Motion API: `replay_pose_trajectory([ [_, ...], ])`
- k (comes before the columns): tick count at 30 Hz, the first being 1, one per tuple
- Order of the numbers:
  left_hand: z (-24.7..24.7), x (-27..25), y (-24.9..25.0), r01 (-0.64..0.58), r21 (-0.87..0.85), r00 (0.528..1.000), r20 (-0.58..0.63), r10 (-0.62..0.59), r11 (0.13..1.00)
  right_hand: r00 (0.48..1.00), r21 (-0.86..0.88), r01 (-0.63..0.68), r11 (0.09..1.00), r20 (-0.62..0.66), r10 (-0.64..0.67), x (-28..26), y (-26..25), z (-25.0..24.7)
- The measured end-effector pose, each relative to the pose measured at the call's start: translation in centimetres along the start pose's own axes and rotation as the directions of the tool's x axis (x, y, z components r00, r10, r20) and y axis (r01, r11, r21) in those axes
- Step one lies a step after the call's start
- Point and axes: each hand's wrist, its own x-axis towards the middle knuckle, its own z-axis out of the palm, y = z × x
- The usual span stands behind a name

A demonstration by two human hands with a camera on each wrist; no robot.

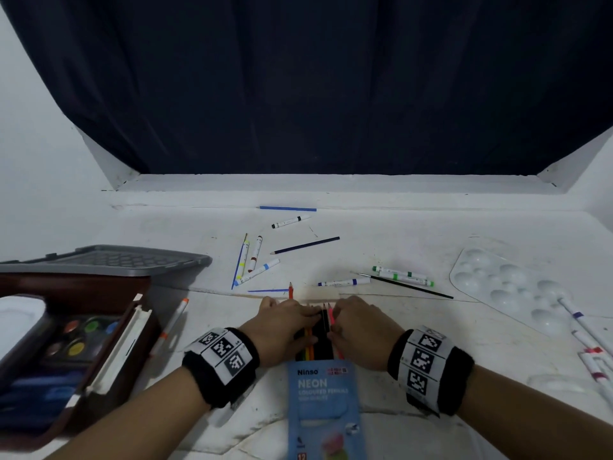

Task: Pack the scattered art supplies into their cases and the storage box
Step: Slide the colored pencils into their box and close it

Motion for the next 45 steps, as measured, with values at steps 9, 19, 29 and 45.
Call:
replay_pose_trajectory([
  [9,-3.0,3.0,-3.5,0.060,-0.408,0.947,-0.267,-0.181,0.911,0.999,0.222,-0.014,0.975,0.047,0.004,3.1,1.9,-1.9],
  [19,-5.2,10.6,-8.8,0.409,0.198,0.912,-0.046,-0.408,0.891,0.948,0.282,0.048,0.958,-0.315,0.045,12.5,6.4,-7.3],
  [29,-4.6,11.9,-11.5,0.367,0.150,0.924,-0.171,-0.342,0.918,0.988,0.033,0.091,0.995,-0.124,-0.086,25.9,9.2,-9.2],
  [45,-10.7,4.5,-9.5,0.023,-0.646,0.569,-0.619,-0.541,0.763,1.000,-0.366,-0.015,0.931,-0.023,0.007,29.1,7.8,-8.1],
])
